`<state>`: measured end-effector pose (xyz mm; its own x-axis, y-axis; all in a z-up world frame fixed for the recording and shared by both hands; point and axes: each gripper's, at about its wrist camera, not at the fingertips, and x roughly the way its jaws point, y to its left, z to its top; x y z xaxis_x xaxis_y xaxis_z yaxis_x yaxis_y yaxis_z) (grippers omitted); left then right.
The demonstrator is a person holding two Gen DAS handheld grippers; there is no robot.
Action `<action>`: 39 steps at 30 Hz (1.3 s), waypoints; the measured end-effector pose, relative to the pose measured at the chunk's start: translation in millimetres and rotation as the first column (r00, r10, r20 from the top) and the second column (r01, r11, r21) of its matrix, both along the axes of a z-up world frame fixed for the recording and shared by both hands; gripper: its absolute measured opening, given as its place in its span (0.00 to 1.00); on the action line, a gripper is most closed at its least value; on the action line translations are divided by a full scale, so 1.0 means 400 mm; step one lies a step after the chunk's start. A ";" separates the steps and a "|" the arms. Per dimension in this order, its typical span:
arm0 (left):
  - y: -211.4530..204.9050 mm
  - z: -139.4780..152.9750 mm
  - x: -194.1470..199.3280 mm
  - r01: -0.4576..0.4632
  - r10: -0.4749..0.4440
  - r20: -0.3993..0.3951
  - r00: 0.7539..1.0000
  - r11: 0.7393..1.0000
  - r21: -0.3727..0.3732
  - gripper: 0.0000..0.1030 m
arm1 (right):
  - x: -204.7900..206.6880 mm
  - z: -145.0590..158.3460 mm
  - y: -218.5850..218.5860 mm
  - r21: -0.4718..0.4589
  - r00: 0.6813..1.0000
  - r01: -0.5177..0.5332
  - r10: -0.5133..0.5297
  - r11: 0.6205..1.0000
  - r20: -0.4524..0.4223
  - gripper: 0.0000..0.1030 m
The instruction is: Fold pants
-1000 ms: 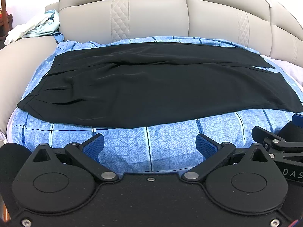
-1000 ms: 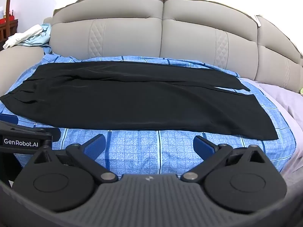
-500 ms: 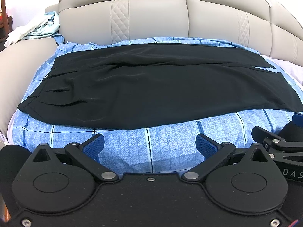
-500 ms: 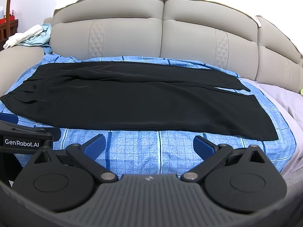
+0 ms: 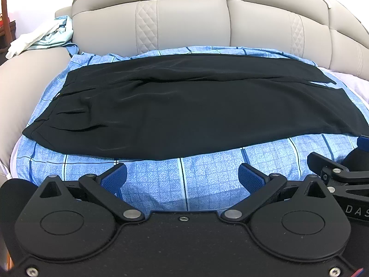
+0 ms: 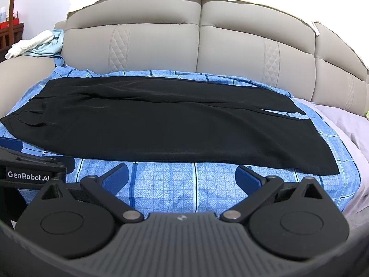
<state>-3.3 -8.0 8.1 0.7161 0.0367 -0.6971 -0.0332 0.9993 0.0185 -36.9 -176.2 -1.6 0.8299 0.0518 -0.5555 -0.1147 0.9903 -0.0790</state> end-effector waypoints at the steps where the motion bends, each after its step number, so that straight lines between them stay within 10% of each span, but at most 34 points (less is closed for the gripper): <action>1: 0.000 0.000 0.000 0.000 0.000 0.000 1.000 1.000 0.000 1.00 | -0.001 0.000 0.000 0.000 1.000 -0.001 0.001 1.000 0.001 1.00; 39: 0.052 -0.041 0.024 -0.052 0.052 -0.017 0.999 0.998 -0.032 1.00 | 0.037 -0.043 -0.004 0.057 0.999 -0.015 0.017 0.998 -0.029 1.00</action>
